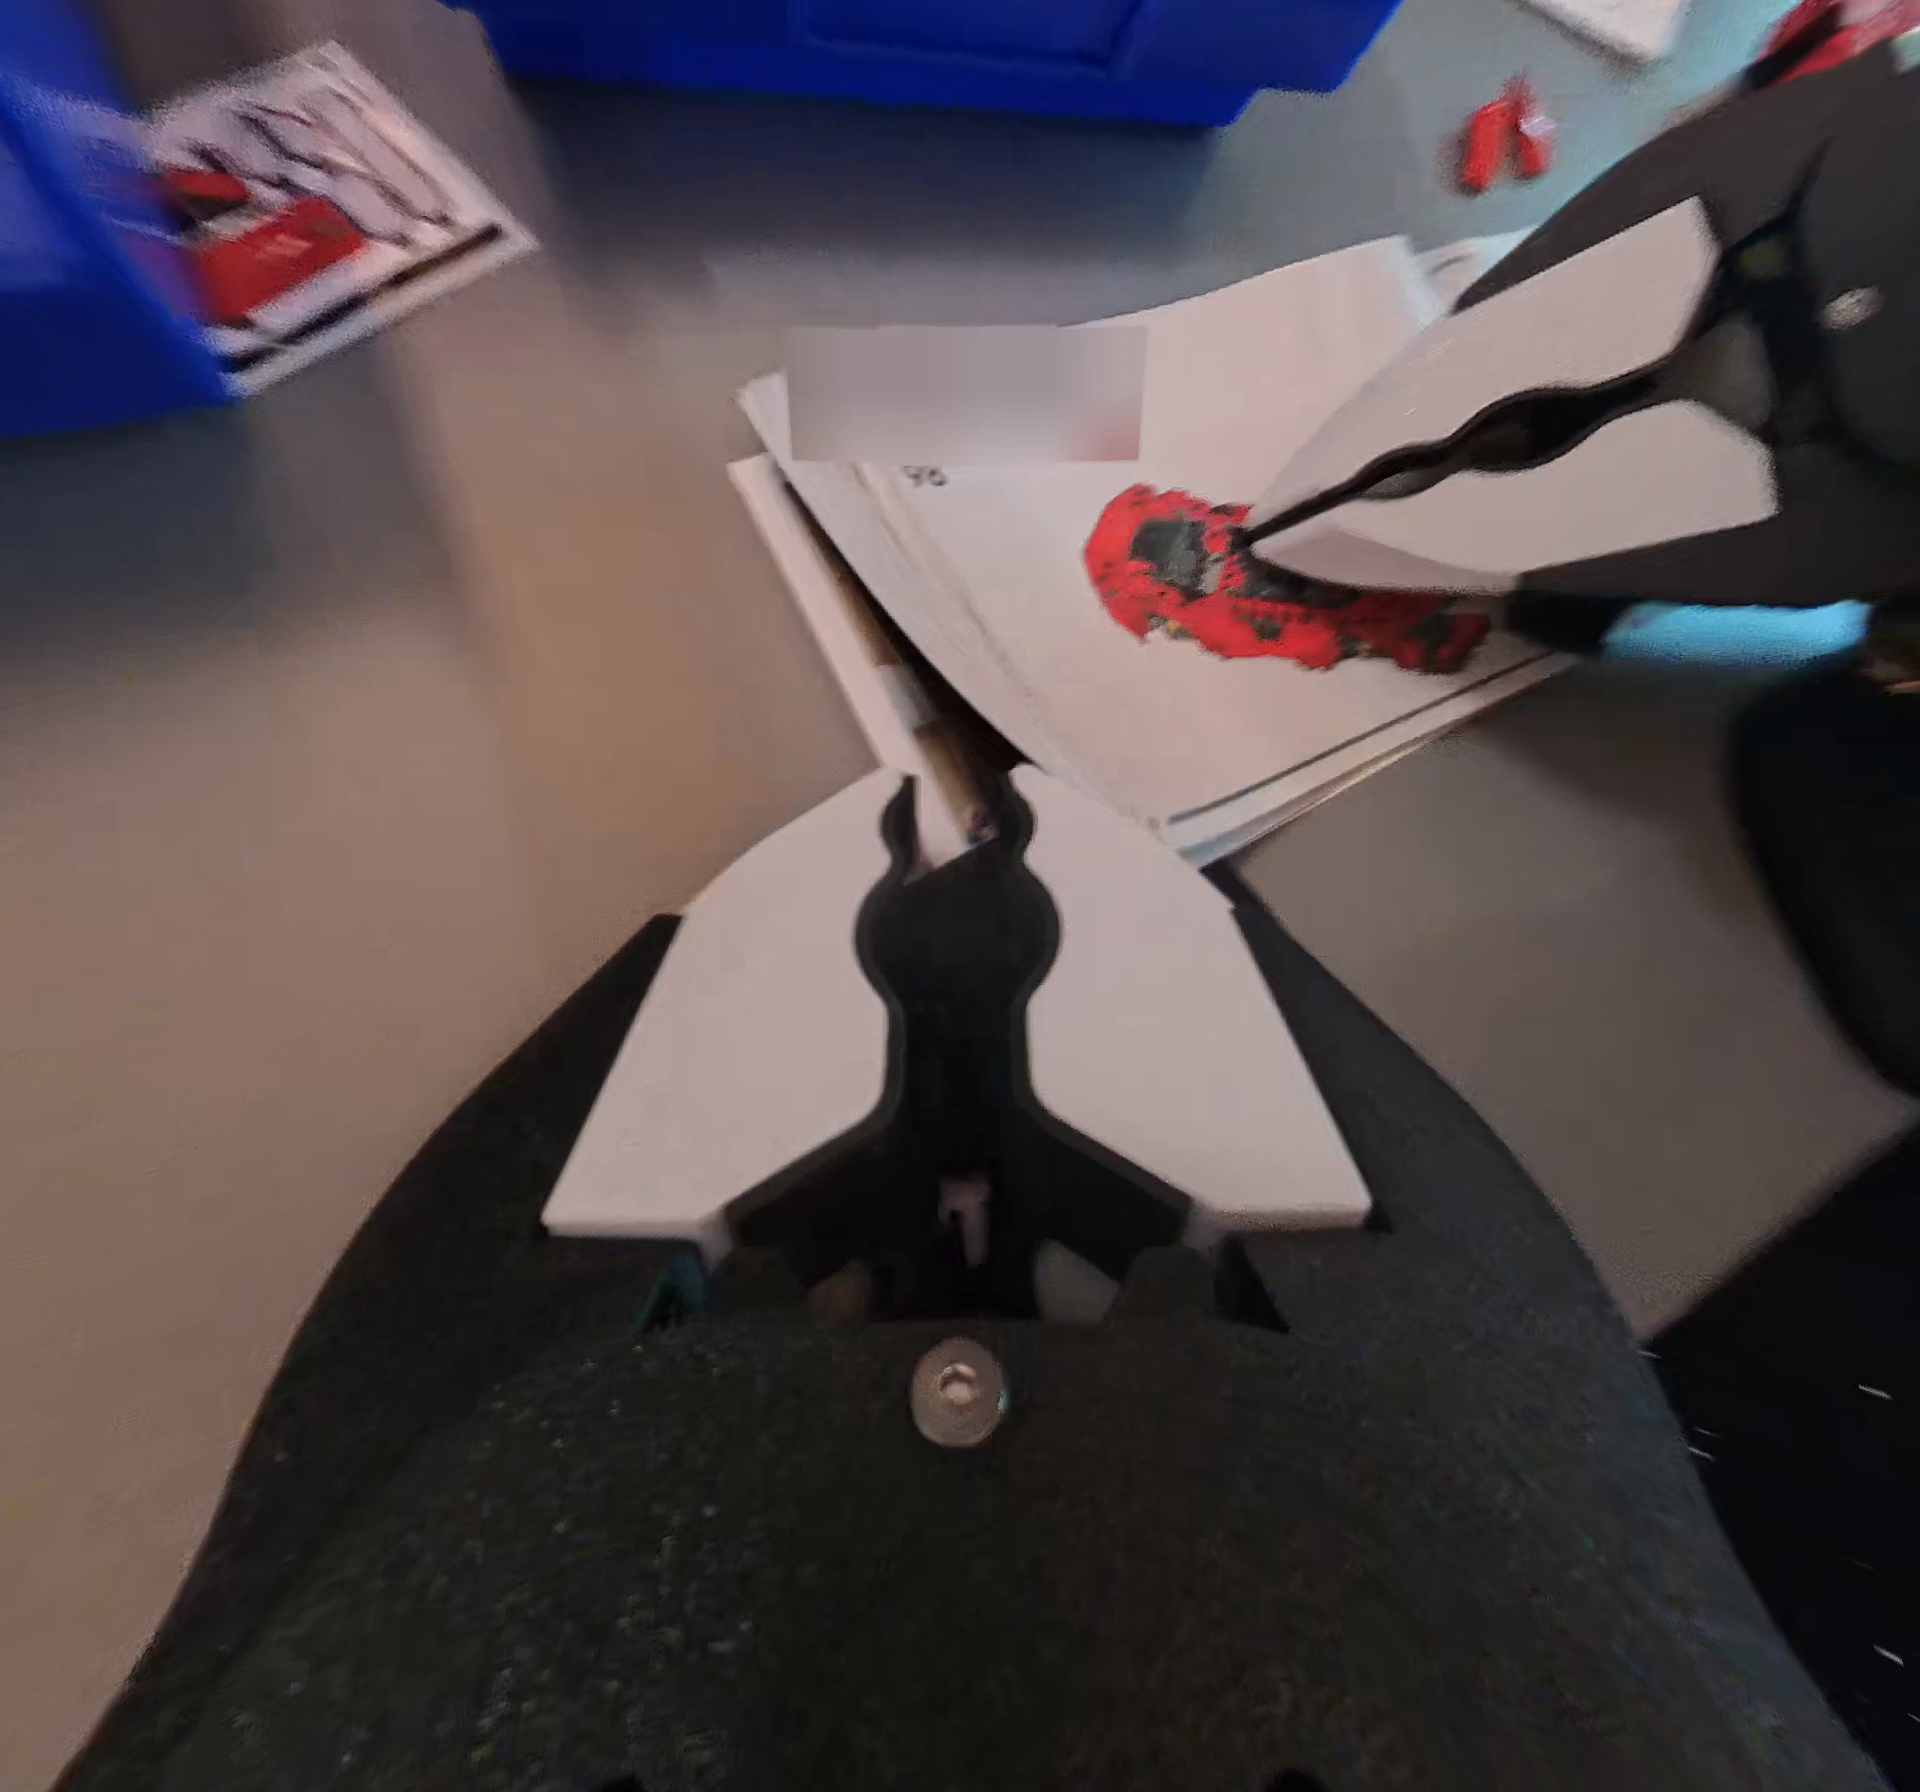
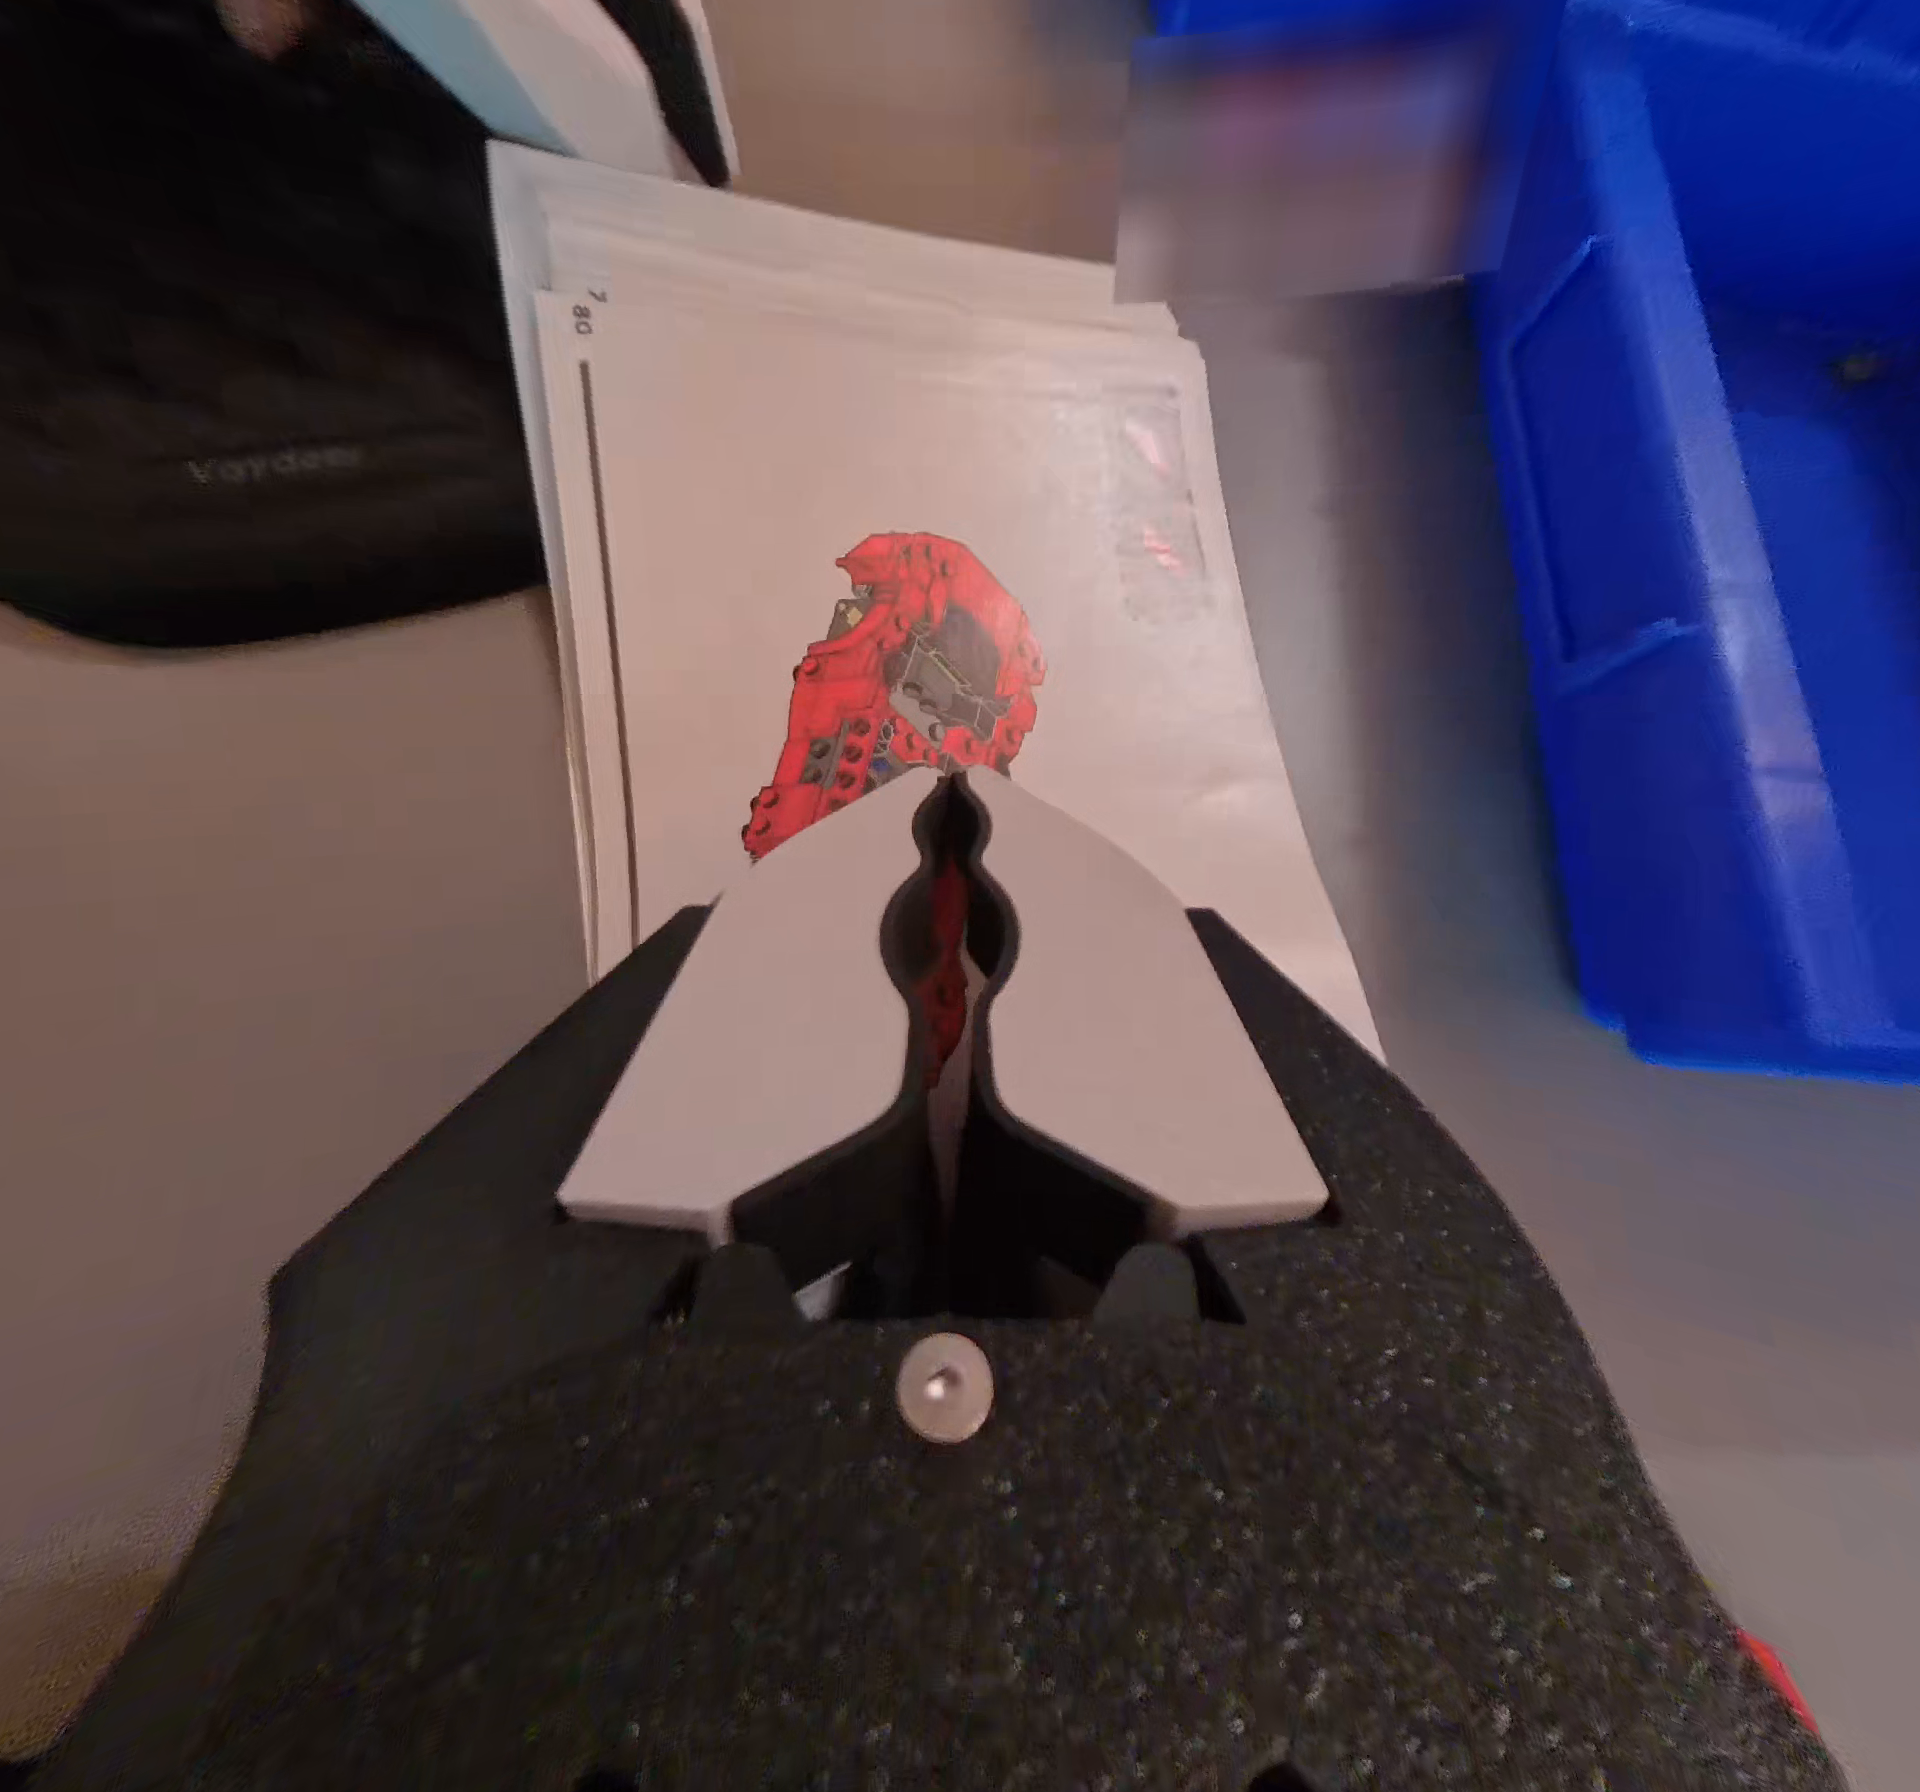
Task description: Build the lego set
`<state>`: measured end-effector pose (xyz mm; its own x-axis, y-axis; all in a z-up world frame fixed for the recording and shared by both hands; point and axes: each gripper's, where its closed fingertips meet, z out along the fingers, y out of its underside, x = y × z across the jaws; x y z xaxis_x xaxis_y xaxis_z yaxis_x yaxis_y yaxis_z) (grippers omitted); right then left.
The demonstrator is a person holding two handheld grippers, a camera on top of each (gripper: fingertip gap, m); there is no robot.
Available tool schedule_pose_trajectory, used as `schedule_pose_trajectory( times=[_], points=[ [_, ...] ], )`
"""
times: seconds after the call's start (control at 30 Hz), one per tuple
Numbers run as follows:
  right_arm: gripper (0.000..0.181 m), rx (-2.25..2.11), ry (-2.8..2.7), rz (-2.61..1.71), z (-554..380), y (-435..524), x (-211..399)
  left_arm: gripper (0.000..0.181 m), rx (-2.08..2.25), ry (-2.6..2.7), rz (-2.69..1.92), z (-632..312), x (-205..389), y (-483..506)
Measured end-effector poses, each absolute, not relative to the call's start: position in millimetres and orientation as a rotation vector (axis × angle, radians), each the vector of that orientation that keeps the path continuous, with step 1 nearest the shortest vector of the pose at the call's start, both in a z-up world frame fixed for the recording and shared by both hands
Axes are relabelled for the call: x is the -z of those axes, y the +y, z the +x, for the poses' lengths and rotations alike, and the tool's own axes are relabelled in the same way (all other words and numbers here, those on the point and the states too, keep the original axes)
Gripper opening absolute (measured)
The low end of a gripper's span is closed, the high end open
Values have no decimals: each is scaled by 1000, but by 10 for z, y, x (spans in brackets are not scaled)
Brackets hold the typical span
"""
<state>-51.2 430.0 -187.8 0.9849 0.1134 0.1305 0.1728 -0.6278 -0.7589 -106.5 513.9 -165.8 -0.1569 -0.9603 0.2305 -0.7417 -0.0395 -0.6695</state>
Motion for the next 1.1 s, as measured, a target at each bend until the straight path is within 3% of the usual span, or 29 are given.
schedule_pose_trajectory(
  times=[0.2, 0.23, 0.3, 0.47, 0.6, 0.73, 0.87, 1.0, 1.1],
  points=[
    [0, 99, -196, -2254, -507, 4300, 1876, 101, 566, 1959, -1516, -1333, 1785, 4776],
    [0, 94, -193, -2255, -507, 4300, 1877, 106, 521, 1941, -1490, -1313, 1828, 4734],
    [0, 102, -196, -2254, -507, 4300, 1876, 92, 481, 1882, -1478, -1291, 1801, 4795],
    [0, 81, -161, -2259, -501, 4290, 1877, 87, 468, 1850, -1576, -1479, 1824, 5182],
    [0, 99, -166, -2258, -502, 4290, 1876, 57, 358, 1864, -1491, -1639, 1794, 5607],
    [0, 51, -158, -2261, -572, 4279, 1877, 48, 370, 1910, -1390, -1467, 1674, 5491],
    [0, 24, -168, -2261, -648, 4250, 1877, 25, 719, 1930, -1177, -929, 1319, 4648],
    [0, -87, -183, -2258, -726, 4213, 1872, 9, 430, 2172, -1160, -758, 1854, 4512],
    [0, -166, -133, -2170, -711, 4182, 1710, 0, 567, 2143, -1229, -784, 1885, 4492]
  ],
)
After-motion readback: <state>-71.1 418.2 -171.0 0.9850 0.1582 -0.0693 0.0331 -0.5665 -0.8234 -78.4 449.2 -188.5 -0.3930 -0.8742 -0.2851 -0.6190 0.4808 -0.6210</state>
